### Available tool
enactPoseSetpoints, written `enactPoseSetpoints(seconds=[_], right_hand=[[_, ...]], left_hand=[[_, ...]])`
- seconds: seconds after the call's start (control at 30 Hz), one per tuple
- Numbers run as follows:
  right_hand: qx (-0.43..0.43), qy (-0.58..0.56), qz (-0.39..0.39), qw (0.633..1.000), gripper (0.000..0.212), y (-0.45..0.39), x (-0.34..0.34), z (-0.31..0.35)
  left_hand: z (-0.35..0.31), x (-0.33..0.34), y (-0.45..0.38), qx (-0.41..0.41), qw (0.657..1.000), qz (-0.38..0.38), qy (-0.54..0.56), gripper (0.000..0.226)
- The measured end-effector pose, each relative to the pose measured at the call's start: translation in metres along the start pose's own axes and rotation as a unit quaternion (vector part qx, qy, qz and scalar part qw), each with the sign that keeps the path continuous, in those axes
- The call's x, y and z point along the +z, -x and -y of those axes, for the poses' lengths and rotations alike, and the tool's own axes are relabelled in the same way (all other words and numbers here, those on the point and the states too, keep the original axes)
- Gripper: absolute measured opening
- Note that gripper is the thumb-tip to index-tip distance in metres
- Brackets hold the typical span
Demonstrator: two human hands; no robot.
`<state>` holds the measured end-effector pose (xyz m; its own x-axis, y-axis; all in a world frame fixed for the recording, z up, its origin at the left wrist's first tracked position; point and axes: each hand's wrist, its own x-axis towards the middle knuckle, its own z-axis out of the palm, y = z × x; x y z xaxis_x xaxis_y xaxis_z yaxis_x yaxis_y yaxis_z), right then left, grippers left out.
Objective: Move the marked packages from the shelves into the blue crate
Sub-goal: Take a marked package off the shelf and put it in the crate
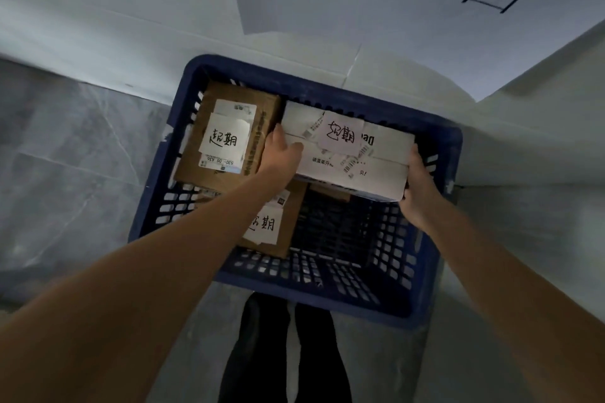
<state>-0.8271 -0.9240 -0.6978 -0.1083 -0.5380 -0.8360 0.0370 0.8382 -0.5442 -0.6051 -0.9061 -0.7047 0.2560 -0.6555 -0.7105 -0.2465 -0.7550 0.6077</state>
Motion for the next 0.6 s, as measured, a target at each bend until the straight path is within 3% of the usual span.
enactPoseSetpoints(seconds=[0.2, 0.3, 0.47, 0.6], right_hand=[[0.020, 0.053, -0.059, 0.997, 0.078, -0.015, 0.007, -0.007], [0.031, 0.075, -0.086, 0.993, 0.089, -0.019, 0.009, -0.008], [0.014, 0.107, -0.113, 0.988, 0.083, -0.016, 0.008, -0.003], [-0.090, 0.199, -0.122, 0.968, 0.069, 0.015, 0.004, 0.013]], left_hand=[[0.020, 0.015, 0.011, 0.140, 0.979, -0.049, -0.141, 0.077], [0.022, 0.021, 0.013, 0.165, 0.964, -0.072, -0.198, 0.079], [0.014, 0.019, 0.022, 0.156, 0.963, -0.073, -0.209, 0.077], [0.005, 0.011, 0.053, 0.160, 0.967, -0.077, -0.180, 0.074]])
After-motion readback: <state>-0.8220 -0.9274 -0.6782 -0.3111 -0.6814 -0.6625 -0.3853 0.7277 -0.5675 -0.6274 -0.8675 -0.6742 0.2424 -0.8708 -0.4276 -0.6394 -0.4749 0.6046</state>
